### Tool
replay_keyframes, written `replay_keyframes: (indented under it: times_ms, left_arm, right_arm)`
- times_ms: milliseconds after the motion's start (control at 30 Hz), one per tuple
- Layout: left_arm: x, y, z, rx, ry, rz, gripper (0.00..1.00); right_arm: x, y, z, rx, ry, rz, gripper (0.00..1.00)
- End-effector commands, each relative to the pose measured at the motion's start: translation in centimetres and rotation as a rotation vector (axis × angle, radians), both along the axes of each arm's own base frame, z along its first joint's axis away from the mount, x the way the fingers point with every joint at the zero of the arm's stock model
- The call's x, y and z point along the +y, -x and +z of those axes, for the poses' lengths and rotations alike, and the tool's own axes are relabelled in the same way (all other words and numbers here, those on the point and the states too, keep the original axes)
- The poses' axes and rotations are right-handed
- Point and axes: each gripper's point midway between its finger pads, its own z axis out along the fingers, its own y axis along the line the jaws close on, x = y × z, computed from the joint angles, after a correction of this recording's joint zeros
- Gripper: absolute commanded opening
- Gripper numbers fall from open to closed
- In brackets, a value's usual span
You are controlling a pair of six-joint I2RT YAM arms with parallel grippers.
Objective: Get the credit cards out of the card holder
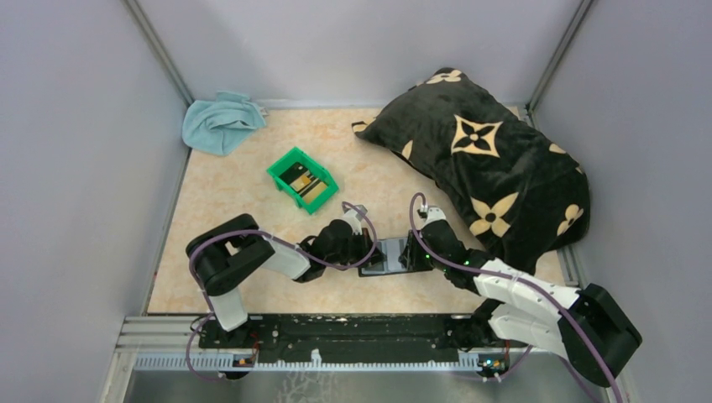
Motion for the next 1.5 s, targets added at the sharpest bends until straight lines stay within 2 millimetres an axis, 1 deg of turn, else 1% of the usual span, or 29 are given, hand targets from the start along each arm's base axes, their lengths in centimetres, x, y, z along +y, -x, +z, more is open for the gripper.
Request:
replay_keyframes:
  times_ms: [0,333,567,767,1100,1333,1467]
  left_arm:
    - [2.5,1.8,-4.8,0.09,-0.149,-0.008,0.0]
    - [2.3,1.8,-5.1,0.095,-0.146,-0.012,0.0]
    - [2.2,1.9,-5.2,0.1,-0.147,-0.017,0.0]
    - [2.5,2.1,-5.2,0.106,-0.145,-0.011,0.0]
    - [2.9,2.3,-5.0,0.103,-0.145,-0.008,0.0]
    - [3.3,2.2,-5.0,0.096,-0.167,0.001,0.0]
    - [3.5,2.1,-5.0,0.087,-0.19,-0.005,0.07]
  right_arm:
    - [3.1,-1.6,5.2,-0.105,-0.14,0.049,0.33]
    - [3.5,-1.4,5.6,-0.106,-0.145,0.059,0.33]
    - [3.8,-1.1,7.1,-0.128,-0.158,0.074,0.33]
    - [4.0,-0.8,7.4,-0.133,-0.179,0.08,0.33]
    - [4.5,-0.7,6.2,-0.111,-0.18,0.089,0.33]
    - [6.0,-0.7,6.0,-0.103,-0.195,0.12,0.33]
    - [6.7,-0.9,5.4,-0.092,-0.193,0.132,0.34]
